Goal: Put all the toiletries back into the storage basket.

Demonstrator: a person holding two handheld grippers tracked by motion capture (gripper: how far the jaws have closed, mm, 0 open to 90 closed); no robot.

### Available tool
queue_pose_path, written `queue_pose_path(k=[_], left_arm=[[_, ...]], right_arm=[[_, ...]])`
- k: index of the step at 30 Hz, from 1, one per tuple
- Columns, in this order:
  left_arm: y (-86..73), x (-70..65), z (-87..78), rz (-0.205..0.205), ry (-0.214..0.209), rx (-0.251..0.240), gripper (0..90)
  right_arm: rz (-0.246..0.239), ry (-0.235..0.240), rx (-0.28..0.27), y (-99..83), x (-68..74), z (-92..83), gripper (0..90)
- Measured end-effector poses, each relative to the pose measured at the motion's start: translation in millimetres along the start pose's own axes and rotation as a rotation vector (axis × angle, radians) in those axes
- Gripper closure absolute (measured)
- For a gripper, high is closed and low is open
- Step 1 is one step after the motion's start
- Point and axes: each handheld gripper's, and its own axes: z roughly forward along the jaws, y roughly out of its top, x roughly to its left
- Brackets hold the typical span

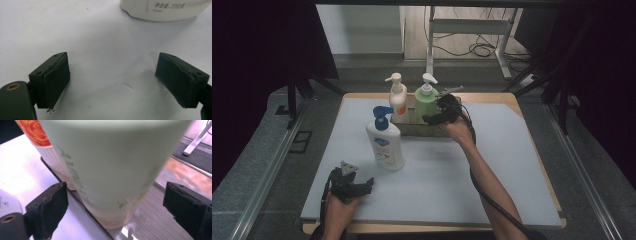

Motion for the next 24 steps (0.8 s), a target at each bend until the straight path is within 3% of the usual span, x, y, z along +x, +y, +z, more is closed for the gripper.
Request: queue_pose_path(k=[8,12,15,19,24], left_arm=[[0.0,0.0,-0.1,0.0,0.0,0.001,11.7],[0.0,0.0,-0.1,0.0,0.0,0.001,11.7],[0.0,-0.1,-0.1,0.0,0.001,0.0,11.7],[0.0,-0.1,-0.1,0.0,0.0,0.001,11.7],[0.1,0.0,-0.1,0.0,0.0,0.001,11.7]], right_arm=[[0.046,-0.006,0.008,-15.7,-10.9,-10.0,21.3],[0.068,0.001,0.017,-22.3,-19.7,-13.9,32.9],[0.072,-0.024,0.027,-25.2,-24.1,-16.0,43.7],[0.096,-0.072,0.054,-26.2,-27.1,-14.5,51.7],[0.12,-0.079,0.068,-27.4,-31.2,-8.6,69.2]])
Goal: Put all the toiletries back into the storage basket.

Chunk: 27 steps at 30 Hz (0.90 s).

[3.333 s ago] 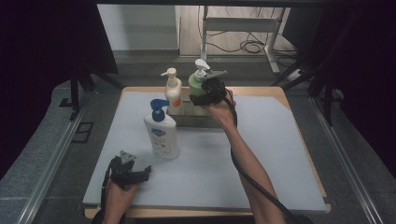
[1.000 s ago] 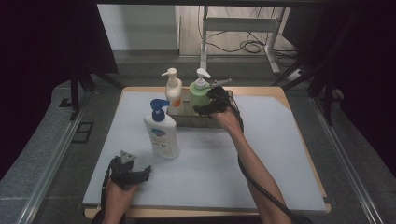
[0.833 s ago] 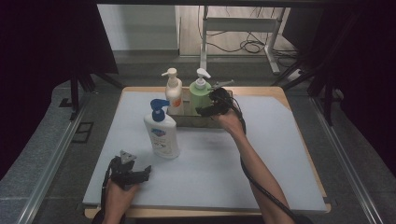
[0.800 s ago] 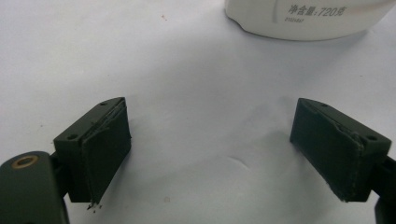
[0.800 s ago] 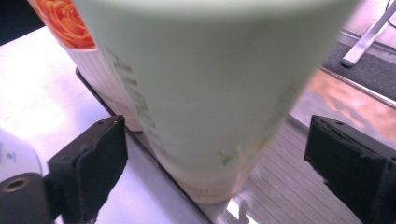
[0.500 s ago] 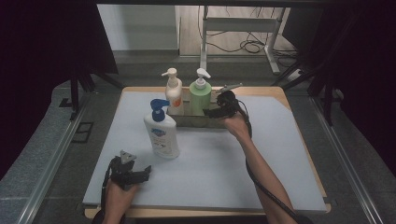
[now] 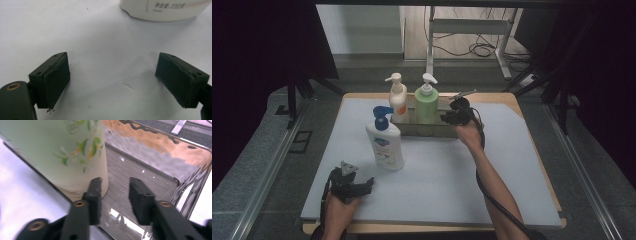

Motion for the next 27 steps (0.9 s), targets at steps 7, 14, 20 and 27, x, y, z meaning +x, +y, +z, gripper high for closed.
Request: queue_pose_path(k=[7,14,20,27], left_arm=[[0.0,0.0,0.0,0.0,0.0,0.0,11.7],[0.0,0.1,0.0,-0.001,-0.001,0.0,11.7],[0.0,0.1,0.0,-0.001,-0.001,0.0,11.7],[0.1,0.1,0.0,-0.001,-0.001,0.001,11.6]], right_arm=[[0.006,-0.002,0.018,1.9,2.5,12.3,89.7],[0.017,-0.012,0.05,6.0,5.1,22.7,89.8],[0.021,-0.007,0.064,7.0,8.3,29.3,89.8],[0.022,-0.01,0.069,6.8,8.4,31.0,89.7]])
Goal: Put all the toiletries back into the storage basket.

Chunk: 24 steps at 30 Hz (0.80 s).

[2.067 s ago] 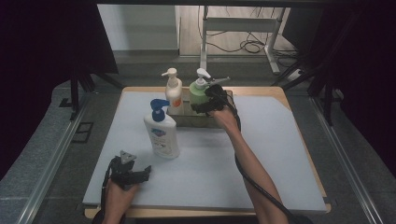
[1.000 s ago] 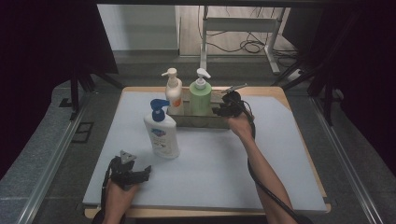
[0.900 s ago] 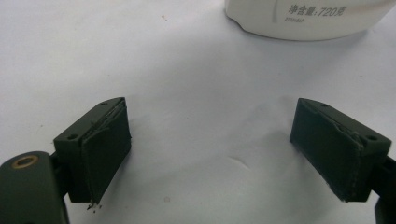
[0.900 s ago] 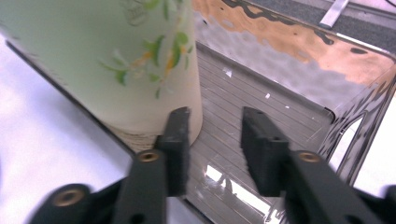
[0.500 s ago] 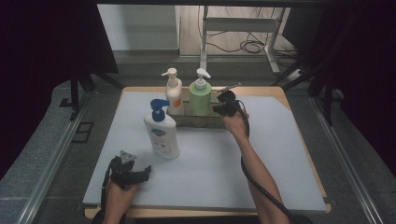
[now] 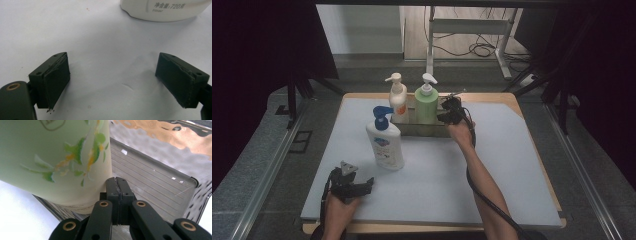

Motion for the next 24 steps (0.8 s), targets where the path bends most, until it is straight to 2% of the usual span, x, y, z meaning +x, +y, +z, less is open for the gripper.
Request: queue_pose_path(k=[15,24], left_arm=[[0.0,0.0,0.0,0.0,0.0,0.0,11.7],[0.0,0.0,0.0,0.0,0.0,0.001,11.6]], right_arm=[[-0.009,0.009,0.001,1.6,6.5,3.4,89.5],[-0.024,0.019,0.001,5.0,15.9,7.8,89.0]])
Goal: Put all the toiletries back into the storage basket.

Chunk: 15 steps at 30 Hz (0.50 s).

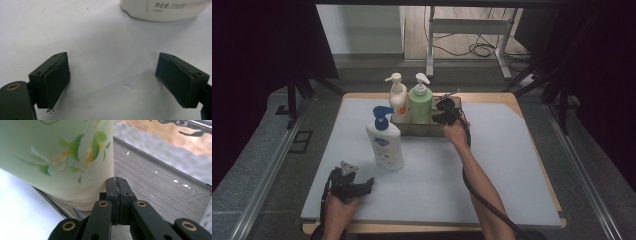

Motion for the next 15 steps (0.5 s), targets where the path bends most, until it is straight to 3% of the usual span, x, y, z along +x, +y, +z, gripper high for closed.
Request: queue_pose_path(k=[6,15], left_arm=[[0.0,0.0,0.0,0.0,0.0,0.0,11.6],[0.0,0.0,0.0,0.0,0.0,0.001,11.7]], right_arm=[[-0.02,0.0,0.0,2.3,6.6,3.8,89.3],[-0.013,-0.005,0.003,4.1,8.9,3.5,89.8]])
